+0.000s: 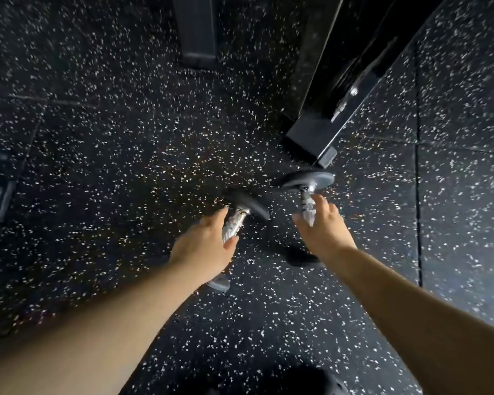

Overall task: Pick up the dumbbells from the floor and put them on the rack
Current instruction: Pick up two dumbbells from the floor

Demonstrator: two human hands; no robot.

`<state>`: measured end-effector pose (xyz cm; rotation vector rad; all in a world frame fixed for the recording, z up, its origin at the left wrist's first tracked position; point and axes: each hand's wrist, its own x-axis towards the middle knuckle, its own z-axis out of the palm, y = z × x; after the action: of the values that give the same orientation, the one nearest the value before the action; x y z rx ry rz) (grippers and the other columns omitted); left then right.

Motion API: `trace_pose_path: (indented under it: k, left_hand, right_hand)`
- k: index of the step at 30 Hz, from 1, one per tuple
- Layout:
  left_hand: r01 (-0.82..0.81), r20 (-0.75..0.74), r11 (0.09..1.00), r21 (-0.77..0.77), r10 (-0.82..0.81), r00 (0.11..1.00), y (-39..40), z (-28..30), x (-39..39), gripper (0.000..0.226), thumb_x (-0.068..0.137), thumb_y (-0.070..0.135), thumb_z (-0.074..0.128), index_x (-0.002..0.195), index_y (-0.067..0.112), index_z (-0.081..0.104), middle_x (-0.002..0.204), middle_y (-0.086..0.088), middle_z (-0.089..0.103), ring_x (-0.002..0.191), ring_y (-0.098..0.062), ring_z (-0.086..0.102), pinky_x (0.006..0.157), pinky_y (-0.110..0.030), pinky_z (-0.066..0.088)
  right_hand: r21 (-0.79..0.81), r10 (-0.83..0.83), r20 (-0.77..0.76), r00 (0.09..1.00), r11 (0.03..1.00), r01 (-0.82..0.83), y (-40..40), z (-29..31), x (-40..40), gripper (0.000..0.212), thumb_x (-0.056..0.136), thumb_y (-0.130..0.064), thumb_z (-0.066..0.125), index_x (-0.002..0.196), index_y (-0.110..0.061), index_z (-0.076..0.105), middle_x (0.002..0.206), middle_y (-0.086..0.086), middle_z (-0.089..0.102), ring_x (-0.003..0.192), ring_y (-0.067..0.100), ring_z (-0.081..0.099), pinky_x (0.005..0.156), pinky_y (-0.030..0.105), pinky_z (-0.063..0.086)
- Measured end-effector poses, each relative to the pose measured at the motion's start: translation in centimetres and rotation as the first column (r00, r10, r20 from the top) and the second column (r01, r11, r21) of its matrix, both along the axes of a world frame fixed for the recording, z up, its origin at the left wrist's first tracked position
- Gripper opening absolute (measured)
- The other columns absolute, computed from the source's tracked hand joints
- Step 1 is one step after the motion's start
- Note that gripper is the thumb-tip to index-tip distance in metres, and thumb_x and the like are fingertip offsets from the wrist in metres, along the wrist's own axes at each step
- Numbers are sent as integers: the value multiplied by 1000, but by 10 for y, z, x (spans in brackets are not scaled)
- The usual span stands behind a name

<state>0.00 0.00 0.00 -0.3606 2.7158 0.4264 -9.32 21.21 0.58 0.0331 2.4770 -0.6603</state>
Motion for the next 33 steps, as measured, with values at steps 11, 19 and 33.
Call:
trace_pose_path:
  k: [11, 19, 33]
  left_hand:
    - [-48, 144, 986, 158, 25, 989, 4, -66, -9, 75, 89, 26, 60, 145, 24, 10, 113, -15, 66, 77, -28, 67, 67, -38, 55]
    - [-65, 161, 980, 187, 35, 986, 1, -62, -11, 75, 88, 25, 61, 143, 30, 10, 100, -12, 69, 59, -16, 53, 56, -28, 45]
    - [-201, 174, 958, 206, 167, 971, -22, 123, 11, 78, 86, 29, 64, 144, 37, 11, 64, 9, 51, 45, -7, 47, 37, -21, 30]
  right_hand:
    - [-62, -14, 131, 991, 998, 22, 0, -60, -17, 80, 88, -13, 58, 148, -22, 5, 113, 20, 60, 82, 26, 55, 72, 38, 45]
    - [-40, -57, 182, 982, 997, 65, -1, -63, -14, 80, 91, -15, 50, 148, -30, -5, 102, 14, 60, 71, 25, 56, 65, 37, 45]
    - [-113, -47, 203, 978, 991, 71, -26, 108, 29, 81, 89, -13, 47, 146, -40, -2, 83, 4, 60, 56, 20, 57, 50, 34, 47]
